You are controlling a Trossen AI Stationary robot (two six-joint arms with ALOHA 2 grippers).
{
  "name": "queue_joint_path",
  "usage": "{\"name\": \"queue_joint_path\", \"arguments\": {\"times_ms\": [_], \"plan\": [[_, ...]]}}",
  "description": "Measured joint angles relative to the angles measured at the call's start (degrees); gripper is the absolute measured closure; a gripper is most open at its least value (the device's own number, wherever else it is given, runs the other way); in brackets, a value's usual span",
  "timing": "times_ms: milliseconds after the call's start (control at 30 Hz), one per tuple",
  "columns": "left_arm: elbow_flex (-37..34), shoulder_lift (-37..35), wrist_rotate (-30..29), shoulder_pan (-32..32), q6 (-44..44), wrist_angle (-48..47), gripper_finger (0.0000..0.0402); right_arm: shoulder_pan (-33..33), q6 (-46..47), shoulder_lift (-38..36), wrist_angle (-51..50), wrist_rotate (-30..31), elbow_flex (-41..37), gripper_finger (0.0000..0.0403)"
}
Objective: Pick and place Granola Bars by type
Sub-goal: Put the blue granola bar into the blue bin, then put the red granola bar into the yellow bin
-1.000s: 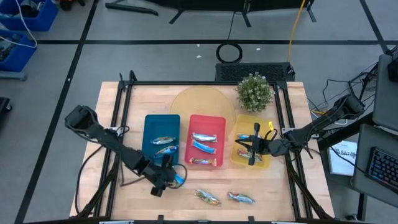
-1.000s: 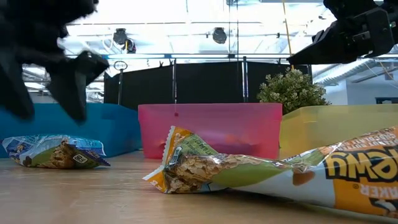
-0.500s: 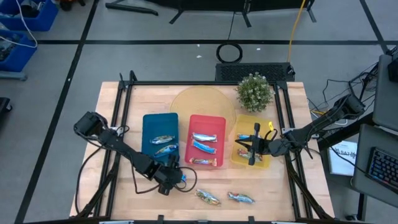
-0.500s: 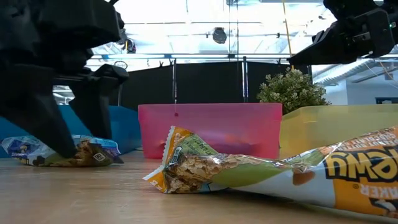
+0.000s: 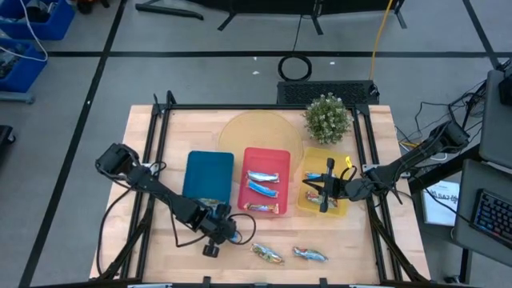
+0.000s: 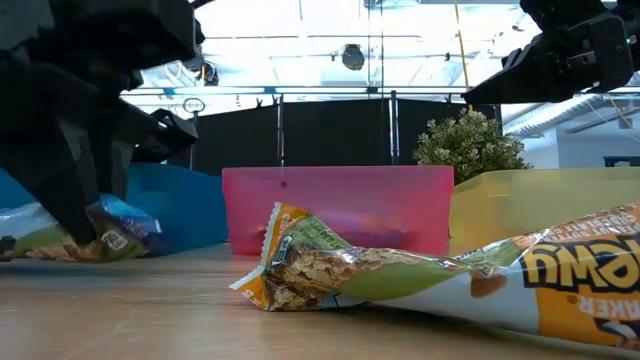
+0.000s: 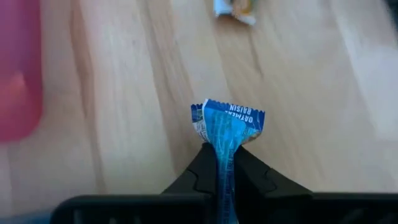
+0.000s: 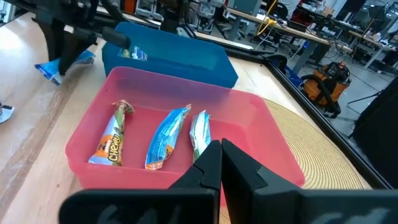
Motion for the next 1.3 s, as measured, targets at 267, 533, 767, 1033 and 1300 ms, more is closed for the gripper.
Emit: {"name": "queue_joint_path", "arguments": {"times_ms": [267,533,767,1033,1300], "plan": [[5.9,0.0,-0.4,1.2,3.6,-9.0,0.0369,0.0,-1.1,0.0,0.0,0.0,0.0,0.0403],[18.2,-5.3,-16.3,1.3,6.5,-35.9,0.0375,0.0,-1.0,0.0,0.3,0.0,0.0,0.0403],[7.6,-10.1,-21.2,6.8,-2.4,-39.2,0.038,0.0,-0.9,0.0,0.4,-0.1,0.0,0.0403],[-4.4,-10.3,-15.9,10.4,1.2,-23.8,0.0359,0.0,-2.6,0.0,0.6,-0.2,0.0,0.0403],[-0.7,-10.3,-16.3,10.2,2.6,-28.2,0.0258,0.0,-3.3,0.0,1.1,-3.2,0.0,0.0403]]}}
